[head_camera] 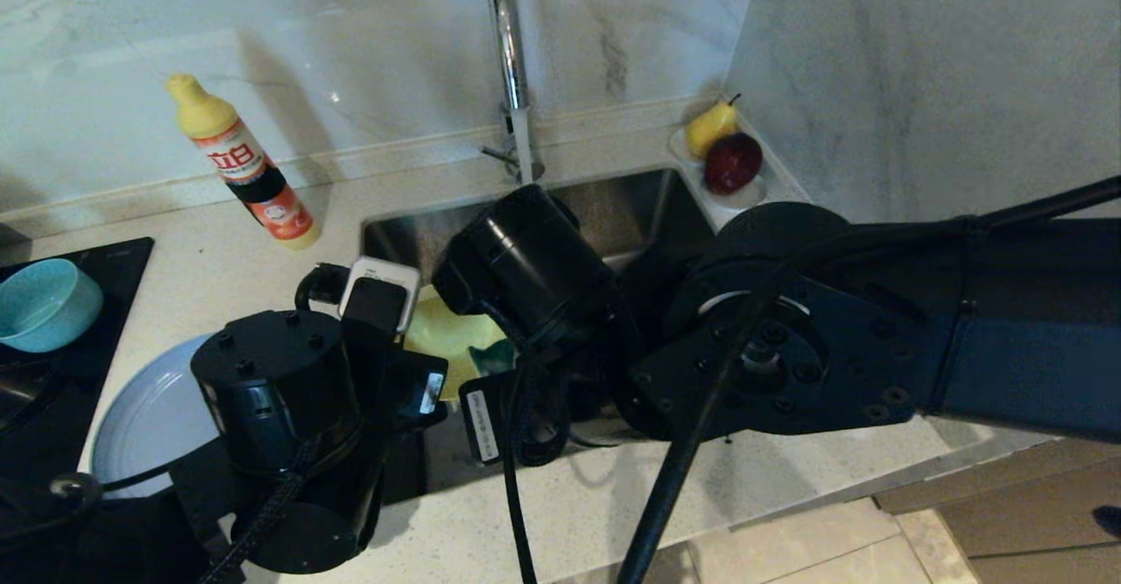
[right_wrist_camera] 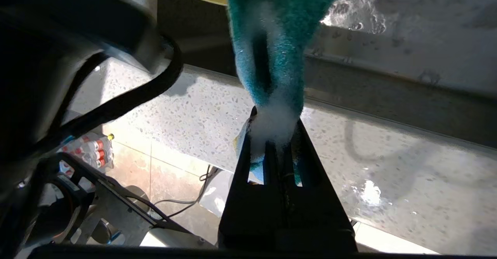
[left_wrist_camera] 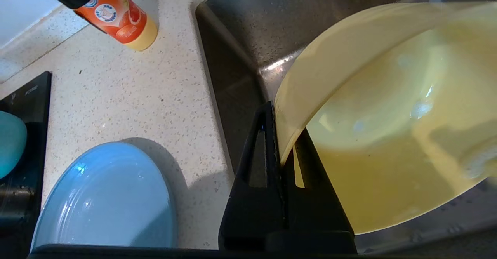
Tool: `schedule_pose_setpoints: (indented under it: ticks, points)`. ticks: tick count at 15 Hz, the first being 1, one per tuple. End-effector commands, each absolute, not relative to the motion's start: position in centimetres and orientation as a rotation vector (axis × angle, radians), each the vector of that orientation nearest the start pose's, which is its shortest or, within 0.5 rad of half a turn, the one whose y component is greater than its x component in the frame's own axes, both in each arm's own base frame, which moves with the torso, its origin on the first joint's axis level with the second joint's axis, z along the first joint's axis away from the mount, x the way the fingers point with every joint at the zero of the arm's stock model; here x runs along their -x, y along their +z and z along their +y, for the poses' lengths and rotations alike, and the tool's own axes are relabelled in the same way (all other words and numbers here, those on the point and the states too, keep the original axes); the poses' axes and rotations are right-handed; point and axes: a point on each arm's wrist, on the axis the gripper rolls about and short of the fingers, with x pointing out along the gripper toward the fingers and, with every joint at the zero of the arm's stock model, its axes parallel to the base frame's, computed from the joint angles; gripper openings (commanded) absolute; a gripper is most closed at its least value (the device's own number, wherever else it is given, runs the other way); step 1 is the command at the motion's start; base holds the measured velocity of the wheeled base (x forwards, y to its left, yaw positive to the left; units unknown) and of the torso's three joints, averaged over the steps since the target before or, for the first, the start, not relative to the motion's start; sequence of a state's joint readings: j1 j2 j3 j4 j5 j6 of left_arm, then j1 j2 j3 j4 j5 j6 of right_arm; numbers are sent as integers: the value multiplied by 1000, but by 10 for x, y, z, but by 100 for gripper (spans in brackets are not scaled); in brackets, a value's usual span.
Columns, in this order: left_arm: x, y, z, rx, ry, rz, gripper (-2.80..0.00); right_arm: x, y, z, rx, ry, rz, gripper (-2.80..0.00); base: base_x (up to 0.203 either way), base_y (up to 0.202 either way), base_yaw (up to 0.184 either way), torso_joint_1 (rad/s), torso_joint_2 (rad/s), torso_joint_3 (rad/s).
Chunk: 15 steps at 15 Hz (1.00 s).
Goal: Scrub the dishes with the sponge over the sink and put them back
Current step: Wipe the bowl
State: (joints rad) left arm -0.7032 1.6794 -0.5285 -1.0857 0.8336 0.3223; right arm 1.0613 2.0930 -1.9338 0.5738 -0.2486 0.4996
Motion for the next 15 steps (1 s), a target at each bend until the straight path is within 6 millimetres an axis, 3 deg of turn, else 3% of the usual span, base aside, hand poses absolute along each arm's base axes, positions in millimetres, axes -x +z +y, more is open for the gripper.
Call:
schedule_pose_setpoints:
  ticks: [1,8,15]
  points:
    - [-213,168,-160,-354,127,53,-280,-214,227,357,2,571,784,-280,0,0,0,0,0,0]
    - [-205,178,-157,-317,116,23,-280,-225,207,372,-8,599,791,-280,0,0,0,0,0,0]
    - [-198,175,-161,-306,77,6,-280,-221,228,367,-66,644,736,-280,0,0,0,0,0,0]
